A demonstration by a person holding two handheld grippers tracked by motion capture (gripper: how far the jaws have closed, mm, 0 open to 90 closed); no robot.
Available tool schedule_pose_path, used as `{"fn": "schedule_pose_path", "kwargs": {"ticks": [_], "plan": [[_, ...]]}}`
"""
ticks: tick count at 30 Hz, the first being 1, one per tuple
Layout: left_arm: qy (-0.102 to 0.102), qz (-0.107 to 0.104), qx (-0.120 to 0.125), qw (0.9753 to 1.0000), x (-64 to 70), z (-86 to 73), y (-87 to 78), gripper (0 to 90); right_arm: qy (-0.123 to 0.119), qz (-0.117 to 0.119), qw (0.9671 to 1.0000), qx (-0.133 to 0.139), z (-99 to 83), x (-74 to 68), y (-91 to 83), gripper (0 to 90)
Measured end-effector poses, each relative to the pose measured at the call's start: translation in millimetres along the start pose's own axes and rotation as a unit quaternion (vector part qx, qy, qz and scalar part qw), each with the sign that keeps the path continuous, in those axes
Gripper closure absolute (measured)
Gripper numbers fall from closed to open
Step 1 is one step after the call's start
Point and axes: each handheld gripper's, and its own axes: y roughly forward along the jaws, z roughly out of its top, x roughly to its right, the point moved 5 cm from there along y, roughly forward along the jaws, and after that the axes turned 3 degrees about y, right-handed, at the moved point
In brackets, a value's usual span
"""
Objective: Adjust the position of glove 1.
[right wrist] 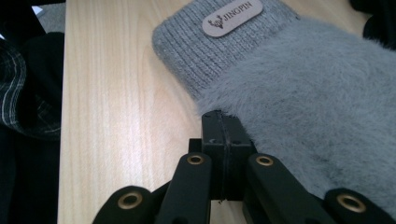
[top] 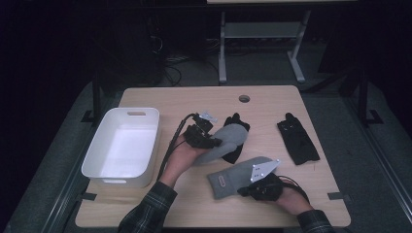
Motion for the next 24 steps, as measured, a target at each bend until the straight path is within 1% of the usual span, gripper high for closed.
{"fn": "schedule_pose_path", "kwargs": {"ticks": [2,5,7,9,11,12,13,15,16,17,19,22,24], "plan": [[0.001,-0.003,0.002,1.0000,1.5,0.5,0.3,76.8,0.000,0.001,1.0000,0.006,-0.5,-0.1,-3.9,90.0],[0.002,-0.007,0.003,1.0000,6.1,1.5,0.4,76.8,0.012,-0.007,0.9996,0.024,-5.7,1.3,-17.3,81.1],[0.004,-0.010,0.005,0.9999,9.9,2.6,0.2,76.8,0.020,-0.027,0.9989,0.034,-11.9,4.7,-28.5,73.6],[0.008,-0.011,0.006,0.9999,14.6,4.1,0.0,76.8,0.031,-0.054,0.9971,0.044,-19.3,9.5,-40.2,62.8],[0.011,-0.015,0.006,0.9998,19.5,5.5,0.2,76.8,0.044,-0.080,0.9945,0.051,-27.1,15.0,-51.6,55.8],[0.011,-0.015,0.007,0.9998,21.9,6.3,0.7,76.8,0.046,-0.095,0.9927,0.057,-30.9,19.2,-57.0,51.1],[0.011,-0.017,0.005,0.9998,24.0,6.7,1.0,76.8,0.054,-0.113,0.9904,0.059,-34.8,23.6,-62.0,48.4],[0.010,-0.020,0.002,0.9998,28.9,7.6,2.7,76.8,0.071,-0.134,0.9863,0.064,-42.7,32.6,-70.6,43.2],[0.008,-0.022,0.002,0.9997,32.3,8.2,4.1,76.8,0.080,-0.150,0.9834,0.065,-46.4,37.3,-74.2,40.1],[0.012,-0.024,-0.003,0.9996,35.4,8.5,4.7,76.8,0.089,-0.159,0.9812,0.064,-50.0,41.3,-77.2,37.4],[0.013,-0.028,0.001,0.9995,42.9,10.1,7.9,76.8,0.103,-0.177,0.9767,0.066,-56.8,49.6,-81.8,32.5],[0.018,-0.031,-0.001,0.9993,53.4,12.7,12.8,76.8,0.125,-0.184,0.9727,0.066,-64.9,58.7,-84.8,26.9],[0.019,-0.036,-0.001,0.9992,60.4,14.5,17.3,76.8,0.131,-0.186,0.9714,0.067,-67.8,61.7,-84.6,23.7]]}}
